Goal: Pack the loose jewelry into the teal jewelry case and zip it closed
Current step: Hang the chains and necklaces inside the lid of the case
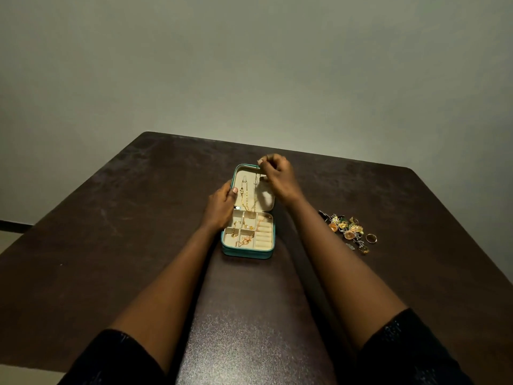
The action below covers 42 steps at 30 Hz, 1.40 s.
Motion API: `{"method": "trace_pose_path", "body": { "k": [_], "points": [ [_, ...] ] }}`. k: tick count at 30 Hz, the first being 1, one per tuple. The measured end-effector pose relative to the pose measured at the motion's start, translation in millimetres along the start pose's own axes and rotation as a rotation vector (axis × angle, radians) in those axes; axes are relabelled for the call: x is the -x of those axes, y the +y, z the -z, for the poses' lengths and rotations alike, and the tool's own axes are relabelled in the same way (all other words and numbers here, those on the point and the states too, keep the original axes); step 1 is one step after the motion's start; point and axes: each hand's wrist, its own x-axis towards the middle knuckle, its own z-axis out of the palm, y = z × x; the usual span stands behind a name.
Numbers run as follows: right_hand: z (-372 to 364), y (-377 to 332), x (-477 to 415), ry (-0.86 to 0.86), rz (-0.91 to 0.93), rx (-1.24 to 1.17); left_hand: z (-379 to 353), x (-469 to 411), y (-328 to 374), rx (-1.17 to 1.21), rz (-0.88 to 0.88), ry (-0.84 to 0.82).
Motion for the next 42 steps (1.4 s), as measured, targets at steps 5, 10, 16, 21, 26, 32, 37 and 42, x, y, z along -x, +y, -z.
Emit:
{"method": "trace_pose_path", "body": {
  "k": [5, 10, 16, 21, 26, 32, 37, 42],
  "points": [
    [-7.7, 2.7, 8.1, -0.046, -0.226, -0.303, 0.1, 2.2, 3.3, 0.004, 0.010, 0.003],
    [-21.1, 8.7, 6.4, 0.001, -0.264, -0.103, 0.0, 2.6, 2.5, -0.013, 0.001, 0.016],
    [-9.3, -4.7, 6.9, -0.042, -0.092, 0.226, 0.3, 1.5, 3.1, 0.041, 0.062, 0.012],
    [3.6, -15.5, 3.8, -0.074, -0.108, 0.071, 5.1, -4.6, 2.9, 0.199, 0.123, 0.049],
    [11.7, -26.9, 3.6, -0.110, -0.112, -0.124, 12.9, -9.8, 26.6, 0.099, -0.065, 0.060],
    [16.9, -42.9, -3.6, -0.087, -0.098, -0.314, 32.4, -21.7, 62.4, -0.030, -0.257, -0.090],
    [21.0, -58.2, -1.6, -0.071, -0.019, -0.381, 37.5, -32.6, 74.4, -0.122, -0.278, -0.114],
    [27.6, -65.1, 2.6, -0.072, 0.049, -0.336, 39.2, -43.0, 75.7, -0.199, -0.324, -0.070]
  ]
}}
